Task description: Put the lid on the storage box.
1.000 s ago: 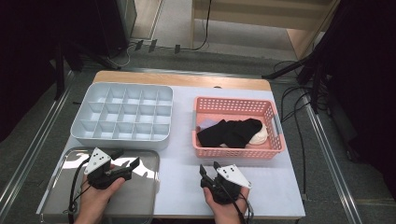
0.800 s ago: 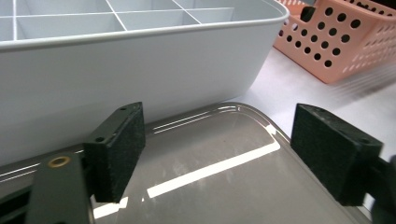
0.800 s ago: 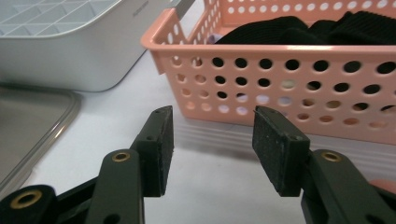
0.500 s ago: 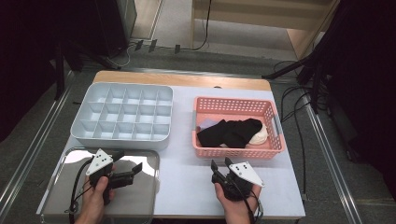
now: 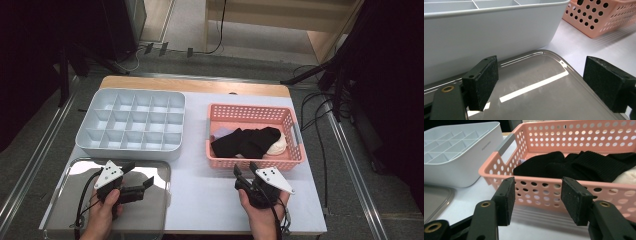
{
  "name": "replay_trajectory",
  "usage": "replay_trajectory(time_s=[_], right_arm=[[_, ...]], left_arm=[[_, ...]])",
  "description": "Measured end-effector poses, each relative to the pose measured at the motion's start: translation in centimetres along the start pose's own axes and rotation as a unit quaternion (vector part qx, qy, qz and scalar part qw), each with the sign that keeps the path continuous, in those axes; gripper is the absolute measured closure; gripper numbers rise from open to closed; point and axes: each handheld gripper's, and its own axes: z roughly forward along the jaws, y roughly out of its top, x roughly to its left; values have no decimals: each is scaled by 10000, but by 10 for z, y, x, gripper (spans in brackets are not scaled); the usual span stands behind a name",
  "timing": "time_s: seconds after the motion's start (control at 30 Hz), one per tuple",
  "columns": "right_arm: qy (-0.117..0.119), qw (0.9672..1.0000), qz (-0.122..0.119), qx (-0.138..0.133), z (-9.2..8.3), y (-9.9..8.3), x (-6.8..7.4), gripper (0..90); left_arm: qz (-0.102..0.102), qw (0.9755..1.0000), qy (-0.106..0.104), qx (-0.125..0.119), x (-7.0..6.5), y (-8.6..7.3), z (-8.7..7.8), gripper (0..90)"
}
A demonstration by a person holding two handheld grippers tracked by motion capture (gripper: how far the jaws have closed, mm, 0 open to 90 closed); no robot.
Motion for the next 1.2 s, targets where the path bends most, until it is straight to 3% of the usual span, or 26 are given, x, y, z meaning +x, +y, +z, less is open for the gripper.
replay_trajectory(time_s=[0.37,0.8,1.2], right_arm=[[-126,9998,120,-128,14,17,-12,426],[-345,9993,83,73,38,31,-29,428],[-470,9986,-19,242,54,39,-33,429]], left_arm=[[-27,10000,-14,6,1,0,0,140],[-123,9999,-83,-26,3,0,0,140],[-189,9998,-95,-2,4,0,0,140]])
